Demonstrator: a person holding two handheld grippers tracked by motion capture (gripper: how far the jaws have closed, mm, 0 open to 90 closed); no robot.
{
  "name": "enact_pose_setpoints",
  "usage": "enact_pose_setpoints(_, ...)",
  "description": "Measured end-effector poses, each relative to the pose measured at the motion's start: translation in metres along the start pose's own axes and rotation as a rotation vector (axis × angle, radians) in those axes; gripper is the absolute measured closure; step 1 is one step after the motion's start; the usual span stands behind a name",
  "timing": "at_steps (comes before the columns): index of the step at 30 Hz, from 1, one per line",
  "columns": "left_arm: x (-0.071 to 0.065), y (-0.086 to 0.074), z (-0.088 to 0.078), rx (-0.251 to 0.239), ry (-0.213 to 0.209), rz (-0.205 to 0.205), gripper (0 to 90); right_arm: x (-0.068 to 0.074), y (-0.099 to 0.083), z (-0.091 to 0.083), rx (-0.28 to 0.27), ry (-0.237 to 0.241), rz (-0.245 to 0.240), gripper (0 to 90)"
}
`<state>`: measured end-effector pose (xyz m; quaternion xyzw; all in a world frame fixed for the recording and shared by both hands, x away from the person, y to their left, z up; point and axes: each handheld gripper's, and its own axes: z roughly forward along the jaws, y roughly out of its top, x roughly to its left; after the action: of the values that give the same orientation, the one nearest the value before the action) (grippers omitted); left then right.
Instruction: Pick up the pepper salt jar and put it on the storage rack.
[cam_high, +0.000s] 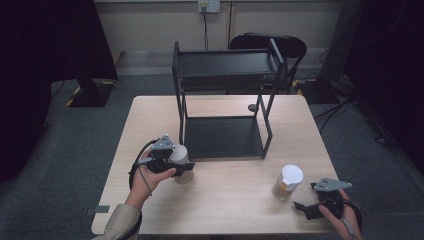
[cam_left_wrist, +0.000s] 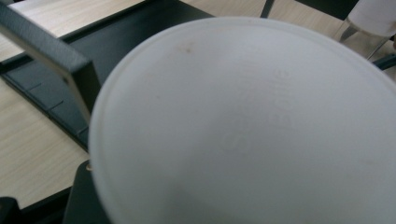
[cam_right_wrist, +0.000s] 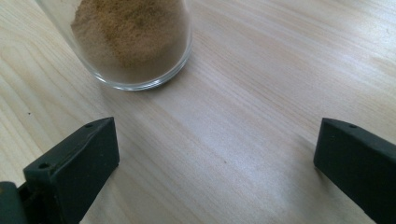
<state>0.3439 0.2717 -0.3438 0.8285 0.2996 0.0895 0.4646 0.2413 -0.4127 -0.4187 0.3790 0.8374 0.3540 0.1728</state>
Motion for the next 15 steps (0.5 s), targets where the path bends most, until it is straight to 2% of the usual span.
enact_pose_setpoints(11,0.000,0.027,0.005,0.007,-0.021,0.009,35.3,0.000,0.000,0.000,0.000,0.000,0.000,0.0)
enact_pose_setpoints(15,-0.003,0.045,0.005,0.009,-0.028,0.016,35.4,0.000,0.000,0.000,0.000,0.000,0.000,0.0)
